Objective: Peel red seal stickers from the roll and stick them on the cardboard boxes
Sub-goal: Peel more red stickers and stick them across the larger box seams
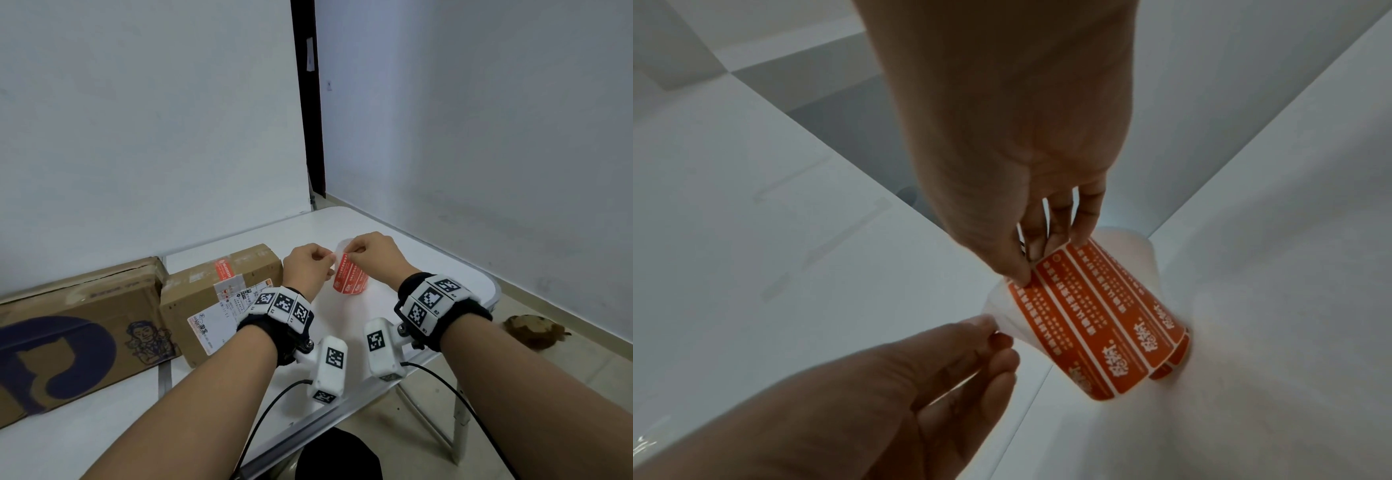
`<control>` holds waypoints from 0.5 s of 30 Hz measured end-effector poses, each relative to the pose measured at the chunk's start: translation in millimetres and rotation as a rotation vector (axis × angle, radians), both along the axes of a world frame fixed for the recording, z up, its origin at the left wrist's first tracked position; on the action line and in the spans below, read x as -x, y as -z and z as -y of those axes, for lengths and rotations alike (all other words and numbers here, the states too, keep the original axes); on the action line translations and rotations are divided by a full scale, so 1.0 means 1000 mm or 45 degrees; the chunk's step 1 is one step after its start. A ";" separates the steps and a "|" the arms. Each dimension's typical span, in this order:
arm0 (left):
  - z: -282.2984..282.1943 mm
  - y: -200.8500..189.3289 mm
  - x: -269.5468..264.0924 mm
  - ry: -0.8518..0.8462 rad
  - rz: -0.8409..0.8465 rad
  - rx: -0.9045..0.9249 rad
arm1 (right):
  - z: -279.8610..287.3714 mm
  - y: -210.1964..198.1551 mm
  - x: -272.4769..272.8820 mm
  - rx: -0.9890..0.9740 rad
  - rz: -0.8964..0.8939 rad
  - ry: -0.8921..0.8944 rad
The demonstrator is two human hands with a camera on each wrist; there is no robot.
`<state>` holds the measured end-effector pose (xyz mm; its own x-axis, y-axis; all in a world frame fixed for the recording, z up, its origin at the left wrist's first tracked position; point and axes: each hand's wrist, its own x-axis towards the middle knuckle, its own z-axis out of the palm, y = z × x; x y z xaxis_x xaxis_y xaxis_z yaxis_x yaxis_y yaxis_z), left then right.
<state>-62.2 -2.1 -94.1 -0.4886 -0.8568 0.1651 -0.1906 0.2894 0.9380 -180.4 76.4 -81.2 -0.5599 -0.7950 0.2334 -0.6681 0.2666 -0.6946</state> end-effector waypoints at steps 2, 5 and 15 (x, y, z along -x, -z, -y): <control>0.000 -0.001 -0.003 -0.001 -0.055 -0.076 | 0.000 0.001 0.002 -0.008 -0.025 0.064; -0.001 -0.006 -0.008 0.010 -0.162 -0.190 | 0.000 0.001 0.004 0.006 -0.039 0.163; -0.007 -0.023 -0.029 -0.003 -0.239 -0.189 | -0.002 0.002 0.007 -0.051 -0.204 0.318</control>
